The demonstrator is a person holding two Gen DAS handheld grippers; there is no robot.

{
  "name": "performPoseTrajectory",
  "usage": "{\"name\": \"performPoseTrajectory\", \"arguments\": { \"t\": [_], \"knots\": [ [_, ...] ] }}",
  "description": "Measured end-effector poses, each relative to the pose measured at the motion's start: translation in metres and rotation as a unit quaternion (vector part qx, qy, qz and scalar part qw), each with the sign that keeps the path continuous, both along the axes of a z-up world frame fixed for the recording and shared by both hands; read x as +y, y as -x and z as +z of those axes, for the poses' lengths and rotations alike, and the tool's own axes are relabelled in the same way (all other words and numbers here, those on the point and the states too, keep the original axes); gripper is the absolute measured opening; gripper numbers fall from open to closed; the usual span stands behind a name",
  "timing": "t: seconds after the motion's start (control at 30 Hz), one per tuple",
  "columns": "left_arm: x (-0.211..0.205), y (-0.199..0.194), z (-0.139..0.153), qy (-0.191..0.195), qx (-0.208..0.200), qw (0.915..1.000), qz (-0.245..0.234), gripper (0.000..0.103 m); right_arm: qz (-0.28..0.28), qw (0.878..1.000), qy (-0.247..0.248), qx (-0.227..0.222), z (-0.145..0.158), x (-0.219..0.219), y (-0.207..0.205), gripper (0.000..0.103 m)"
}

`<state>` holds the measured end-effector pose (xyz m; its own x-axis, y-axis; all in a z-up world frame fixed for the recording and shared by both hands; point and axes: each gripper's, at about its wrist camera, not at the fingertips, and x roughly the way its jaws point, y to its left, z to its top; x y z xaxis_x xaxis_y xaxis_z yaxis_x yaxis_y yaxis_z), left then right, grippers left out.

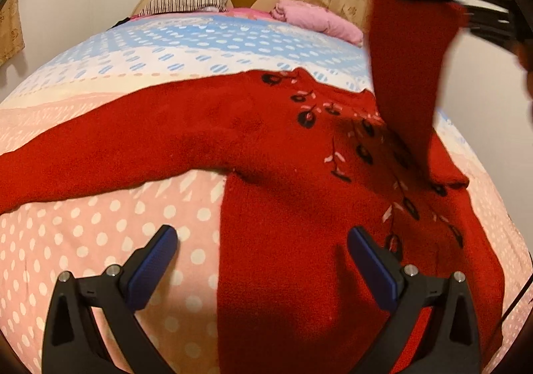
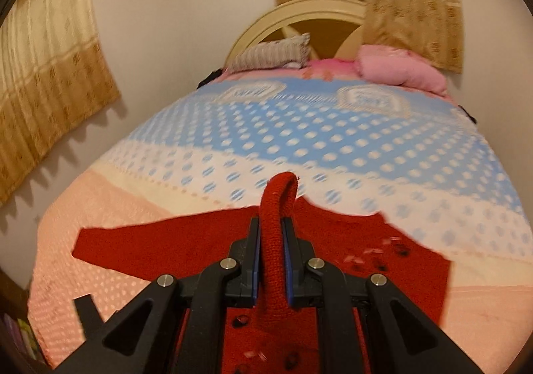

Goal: Fold small clothes
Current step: 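Lift the cuff with the right tool, fold the sleeve across the body, release, then move the left tool to the other sleeve cuff and close on it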

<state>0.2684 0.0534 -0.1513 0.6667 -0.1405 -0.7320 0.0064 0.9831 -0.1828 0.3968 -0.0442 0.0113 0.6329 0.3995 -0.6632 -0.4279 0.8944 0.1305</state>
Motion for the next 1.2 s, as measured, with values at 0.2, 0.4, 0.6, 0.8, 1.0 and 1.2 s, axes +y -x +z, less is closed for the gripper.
{"name": "performPoseTrajectory", "arguments": {
  "t": [0.2,0.4,0.6,0.8,1.0,1.2],
  "knots": [
    [0.016,0.004,-0.001,0.038,0.001,0.9992,0.015,0.103,0.038,0.995,-0.023,0.088,-0.079,0.018,-0.015,0.06],
    [0.04,0.013,0.002,0.093,-0.008,0.9954,0.022,0.103,0.007,0.994,-0.06,0.09,-0.077,-0.064,0.01,0.062],
    [0.038,-0.004,0.028,0.022,-0.04,0.9989,0.01,0.103,-0.071,0.994,-0.021,0.08,-0.081,-0.147,0.036,0.066],
    [0.018,-0.046,0.027,-0.064,-0.043,0.9968,0.019,0.103,-0.105,0.991,-0.019,0.079,-0.095,-0.199,0.045,0.066],
    [0.02,-0.073,-0.005,-0.107,0.026,0.9925,0.053,0.103,-0.101,0.987,-0.084,0.089,-0.106,-0.224,0.024,0.066],
    [0.028,-0.073,-0.01,-0.096,0.036,0.9919,0.075,0.103,-0.084,0.989,-0.011,0.118,-0.135,-0.2,0.019,0.067]
  ]
}}
